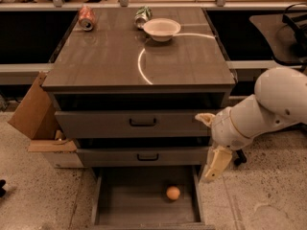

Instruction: Pick orange from bottom drawer and place on counter

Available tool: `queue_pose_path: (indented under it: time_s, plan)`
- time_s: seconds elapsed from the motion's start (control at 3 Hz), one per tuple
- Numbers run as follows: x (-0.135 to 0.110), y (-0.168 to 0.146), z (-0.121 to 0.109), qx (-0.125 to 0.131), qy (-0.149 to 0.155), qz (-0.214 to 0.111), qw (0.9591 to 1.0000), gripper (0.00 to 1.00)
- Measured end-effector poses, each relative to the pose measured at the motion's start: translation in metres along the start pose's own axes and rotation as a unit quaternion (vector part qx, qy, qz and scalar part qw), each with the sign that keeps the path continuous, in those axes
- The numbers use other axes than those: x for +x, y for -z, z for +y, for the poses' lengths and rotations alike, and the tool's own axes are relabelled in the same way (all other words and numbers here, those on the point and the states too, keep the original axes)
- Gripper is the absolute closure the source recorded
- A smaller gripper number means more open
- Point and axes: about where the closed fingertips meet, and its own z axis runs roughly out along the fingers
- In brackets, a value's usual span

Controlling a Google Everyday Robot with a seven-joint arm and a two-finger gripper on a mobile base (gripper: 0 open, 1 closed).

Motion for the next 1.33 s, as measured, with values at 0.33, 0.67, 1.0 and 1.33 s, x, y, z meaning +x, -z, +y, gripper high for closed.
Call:
queue_pose_path:
  time_s: [0.33,0.67,1.0,1.33]
  plan:
    - [0.006,-0.015,0.002,-0.002,0.000,-0.008,1.0000,0.00]
    - [0.016,-0.045,0.011,-0.003,-0.003,-0.039,0.9992,0.00]
    - [0.023,-0.077,0.016,-0.005,-0.005,-0.087,0.9962,0.00]
    - [0.027,-0.121,0.025,-0.021,-0.008,-0.136,0.9904,0.00]
